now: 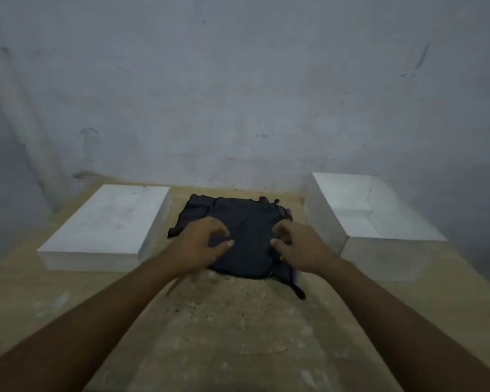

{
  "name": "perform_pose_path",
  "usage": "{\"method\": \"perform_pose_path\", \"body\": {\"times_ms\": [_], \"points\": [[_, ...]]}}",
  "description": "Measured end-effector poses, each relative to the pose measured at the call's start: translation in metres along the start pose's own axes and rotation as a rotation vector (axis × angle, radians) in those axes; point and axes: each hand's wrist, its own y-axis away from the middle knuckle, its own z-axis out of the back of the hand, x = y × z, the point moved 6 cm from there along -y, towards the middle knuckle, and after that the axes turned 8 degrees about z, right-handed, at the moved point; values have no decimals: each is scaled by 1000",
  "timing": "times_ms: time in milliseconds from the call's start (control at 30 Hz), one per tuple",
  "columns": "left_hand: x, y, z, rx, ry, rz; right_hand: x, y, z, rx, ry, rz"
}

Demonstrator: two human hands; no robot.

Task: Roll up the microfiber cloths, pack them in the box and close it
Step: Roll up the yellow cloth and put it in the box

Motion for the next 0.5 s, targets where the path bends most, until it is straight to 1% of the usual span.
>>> {"method": "perform_pose_path", "body": {"times_ms": [167, 333, 433, 500], "points": [[1, -12, -58, 108, 18, 58, -32, -4, -31, 39, -52, -109], [1, -35, -102, 121, 36, 118, -64, -29, -35, -32, -99, -194], [-1, -50, -126, 143, 56, 193, -82, -57, -36, -87, -149, -236], [-1, -59, -142, 158, 6, 256, -93, -76, -38, -136, -200, -283]]}}
